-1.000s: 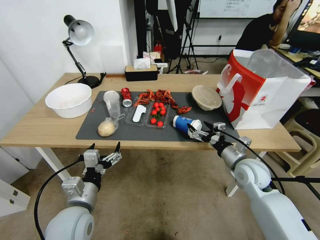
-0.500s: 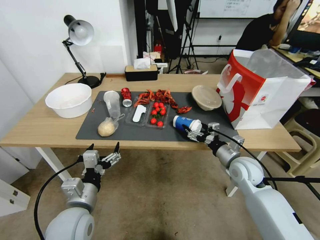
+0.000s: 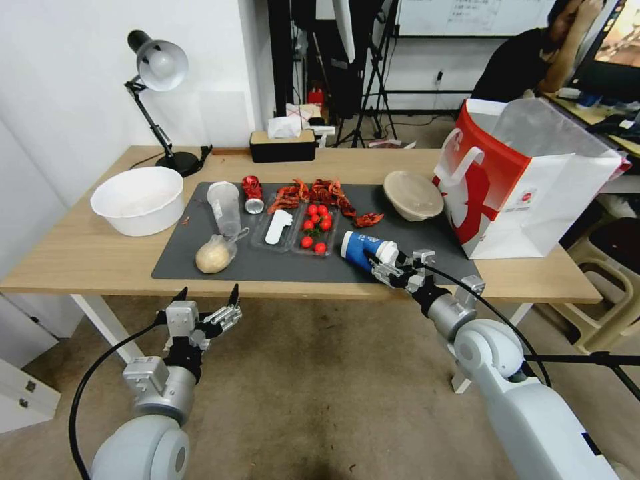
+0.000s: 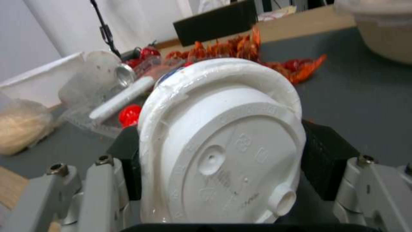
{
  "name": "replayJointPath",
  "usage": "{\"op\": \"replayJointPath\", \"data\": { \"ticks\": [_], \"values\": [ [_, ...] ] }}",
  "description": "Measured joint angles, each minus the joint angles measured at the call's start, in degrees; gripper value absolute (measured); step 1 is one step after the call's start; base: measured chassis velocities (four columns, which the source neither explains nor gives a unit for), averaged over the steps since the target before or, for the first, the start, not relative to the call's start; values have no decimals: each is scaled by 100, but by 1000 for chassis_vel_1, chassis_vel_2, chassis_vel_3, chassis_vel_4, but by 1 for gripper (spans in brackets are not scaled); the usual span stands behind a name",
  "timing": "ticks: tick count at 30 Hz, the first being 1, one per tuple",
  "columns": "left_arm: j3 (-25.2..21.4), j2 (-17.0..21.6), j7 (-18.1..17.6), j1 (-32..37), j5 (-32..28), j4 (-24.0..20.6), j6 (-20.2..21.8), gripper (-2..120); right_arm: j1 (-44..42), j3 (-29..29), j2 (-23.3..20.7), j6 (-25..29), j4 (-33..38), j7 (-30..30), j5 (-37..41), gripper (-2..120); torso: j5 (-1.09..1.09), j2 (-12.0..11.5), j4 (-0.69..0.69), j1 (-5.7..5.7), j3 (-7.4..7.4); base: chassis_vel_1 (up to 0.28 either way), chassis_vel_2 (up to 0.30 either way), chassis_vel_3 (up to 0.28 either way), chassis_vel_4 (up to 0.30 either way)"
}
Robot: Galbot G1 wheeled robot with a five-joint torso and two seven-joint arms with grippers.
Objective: Pick up the trash from the table and place it into the takeout bag.
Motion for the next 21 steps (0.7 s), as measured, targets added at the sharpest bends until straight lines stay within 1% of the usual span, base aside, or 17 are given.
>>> {"op": "replayJointPath", "data": {
  "ticks": [7, 10, 11, 14, 15, 16, 18, 19, 21],
  "values": [
    [2, 5, 0, -9, 9, 21, -17, 100, -27, 157, -25, 130, 325, -3, 155, 66, 0, 0, 0, 0, 0, 0, 0, 0, 0],
    [3, 4, 0, 1, 34, 23, -38, 100, 193, 430, -146, 344, 754, 84, 694, 66, 0, 0, 0, 0, 0, 0, 0, 0, 0],
    [3, 4, 0, 1, 34, 23, -38, 100, 193, 430, -146, 344, 754, 84, 694, 66, 0, 0, 0, 0, 0, 0, 0, 0, 0],
    [1, 1, 0, 13, 50, 22, -59, 100, 520, 672, -323, 454, 1018, 275, 1141, 66, 0, 0, 0, 0, 0, 0, 0, 0, 0],
    [0, -3, 0, 19, 58, 19, -72, 100, 708, 793, -432, 524, 1103, 436, 1333, 66, -1, 0, 1, 0, 0, 0, 0, 0, 0],
    [0, -3, 0, 19, 58, 19, -72, 100, 708, 793, -432, 524, 1103, 436, 1333, 66, -1, 0, 1, 0, 0, 0, 0, 0, 0],
    [0, -8, 0, 28, 68, 15, -88, 100, 936, 939, -566, 574, 1145, 669, 1525, 66, 0, 0, 0, 0, 0, 0, 0, 0, 0],
    [0, -18, 1, 37, 82, 13, -109, 100, 1161, 1101, -702, 597, 1148, 906, 1662, 66, 0, 0, 1, 0, 0, 0, 0, 0, 0],
    [-1, -22, 1, 41, 88, 13, -118, 100, 1261, 1175, -768, 604, 1134, 1022, 1706, 66, 0, 0, 0, 0, 0, 0, 0, 0, 0]
  ]
}}
